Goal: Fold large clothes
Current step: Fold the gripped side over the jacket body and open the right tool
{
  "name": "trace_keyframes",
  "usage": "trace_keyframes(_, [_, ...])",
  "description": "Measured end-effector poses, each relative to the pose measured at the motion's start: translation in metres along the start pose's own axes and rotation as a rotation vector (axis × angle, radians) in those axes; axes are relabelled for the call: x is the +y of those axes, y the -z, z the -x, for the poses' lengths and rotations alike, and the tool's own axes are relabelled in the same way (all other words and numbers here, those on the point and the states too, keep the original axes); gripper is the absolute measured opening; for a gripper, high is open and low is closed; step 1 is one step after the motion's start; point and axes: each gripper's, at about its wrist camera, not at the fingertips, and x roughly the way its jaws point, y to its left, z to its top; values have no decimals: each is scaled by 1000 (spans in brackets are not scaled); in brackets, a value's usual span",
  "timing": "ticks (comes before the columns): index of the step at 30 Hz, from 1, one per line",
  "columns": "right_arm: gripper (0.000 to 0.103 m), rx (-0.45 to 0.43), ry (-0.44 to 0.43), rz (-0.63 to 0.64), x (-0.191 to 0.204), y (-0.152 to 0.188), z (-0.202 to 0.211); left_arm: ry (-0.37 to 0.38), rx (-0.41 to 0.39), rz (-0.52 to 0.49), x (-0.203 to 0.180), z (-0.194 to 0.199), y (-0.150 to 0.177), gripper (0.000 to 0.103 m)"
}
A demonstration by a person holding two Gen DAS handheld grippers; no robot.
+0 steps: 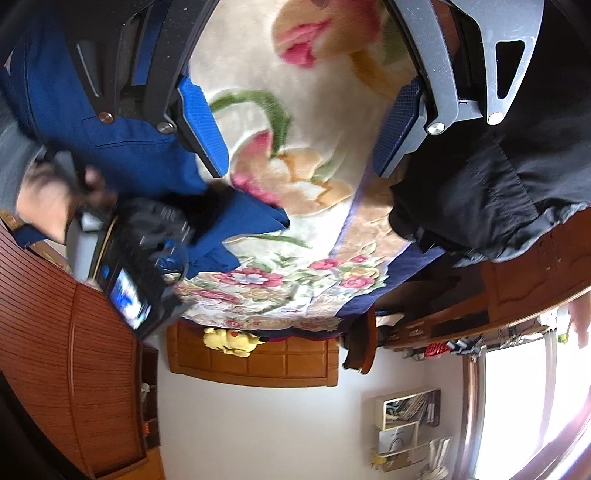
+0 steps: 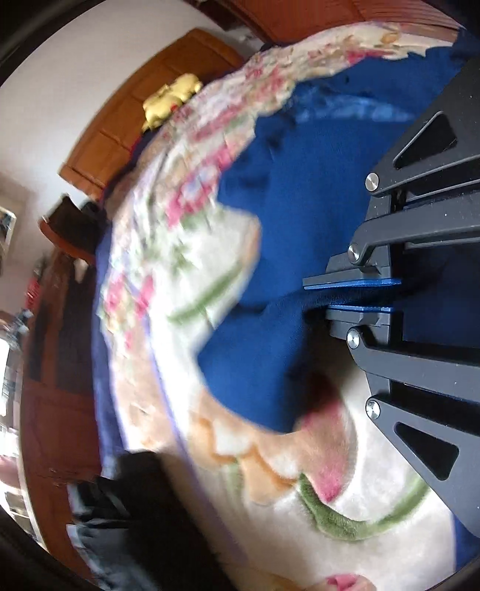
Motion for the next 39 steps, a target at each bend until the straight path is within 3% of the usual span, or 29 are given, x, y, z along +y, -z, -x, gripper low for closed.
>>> trace_keyframes(9, [5, -114, 162, -122, -82, 32, 73, 54, -17, -39, -42, 4, -8, 81])
trace_keyframes(17, [5, -43, 249, -226, -126, 92, 93, 67, -34, -91, -78, 9, -13, 81])
trace_keyframes(23, [5, 3, 234, -281, -138, 109, 97, 107, -39, -87, -96, 11, -19, 81])
trace_keyframes(31, [5, 65, 150, -379, -155, 142, 88, 169, -26, -107, -131, 4, -19, 81])
trace_keyframes(36, [19, 94, 106, -434, -157, 168, 90, 188, -10, -124, -149, 0, -16, 81])
trace_keyframes(39, [32, 115, 95, -451, -156, 180, 96, 199, -4, -126, -158, -2, -15, 81])
